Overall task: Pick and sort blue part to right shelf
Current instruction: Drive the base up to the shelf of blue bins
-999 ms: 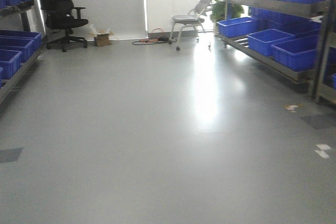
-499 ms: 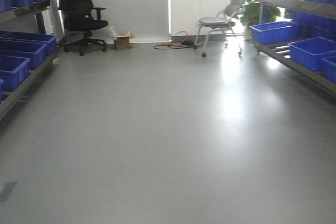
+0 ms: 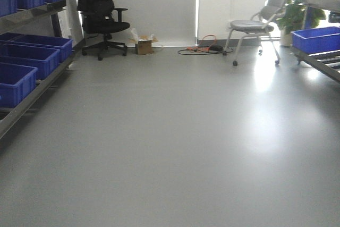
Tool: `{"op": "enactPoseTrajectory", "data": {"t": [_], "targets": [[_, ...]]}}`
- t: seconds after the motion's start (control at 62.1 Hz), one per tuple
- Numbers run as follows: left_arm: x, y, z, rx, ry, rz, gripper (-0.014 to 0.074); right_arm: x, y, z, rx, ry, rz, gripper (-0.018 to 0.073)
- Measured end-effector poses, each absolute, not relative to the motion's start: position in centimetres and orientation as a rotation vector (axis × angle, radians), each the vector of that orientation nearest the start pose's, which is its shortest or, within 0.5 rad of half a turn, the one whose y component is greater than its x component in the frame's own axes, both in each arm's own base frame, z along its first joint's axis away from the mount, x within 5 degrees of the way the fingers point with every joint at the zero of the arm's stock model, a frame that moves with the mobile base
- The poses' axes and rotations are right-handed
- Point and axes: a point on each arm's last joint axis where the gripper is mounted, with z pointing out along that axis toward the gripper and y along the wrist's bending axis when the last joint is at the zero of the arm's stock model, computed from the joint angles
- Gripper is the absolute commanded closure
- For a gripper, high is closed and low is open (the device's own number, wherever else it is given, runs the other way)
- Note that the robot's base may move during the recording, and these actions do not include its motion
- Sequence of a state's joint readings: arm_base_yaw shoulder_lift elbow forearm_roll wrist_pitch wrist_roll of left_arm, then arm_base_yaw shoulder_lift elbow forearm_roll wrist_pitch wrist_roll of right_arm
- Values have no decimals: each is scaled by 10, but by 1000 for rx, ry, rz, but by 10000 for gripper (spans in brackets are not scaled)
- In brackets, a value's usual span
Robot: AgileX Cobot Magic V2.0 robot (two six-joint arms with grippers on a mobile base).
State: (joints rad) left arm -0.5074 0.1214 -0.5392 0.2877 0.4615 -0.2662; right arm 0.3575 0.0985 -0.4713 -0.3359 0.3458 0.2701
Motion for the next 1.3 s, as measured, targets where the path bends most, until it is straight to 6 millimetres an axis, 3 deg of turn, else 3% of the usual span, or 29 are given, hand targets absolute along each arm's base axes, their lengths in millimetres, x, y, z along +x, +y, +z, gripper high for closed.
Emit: {"op": "enactPoseTrajectory", "data": {"t": [1.305], "targets": [[26,-1,341,276,1494,-317,302,29,0,332,-200,1430,175,334]]}}
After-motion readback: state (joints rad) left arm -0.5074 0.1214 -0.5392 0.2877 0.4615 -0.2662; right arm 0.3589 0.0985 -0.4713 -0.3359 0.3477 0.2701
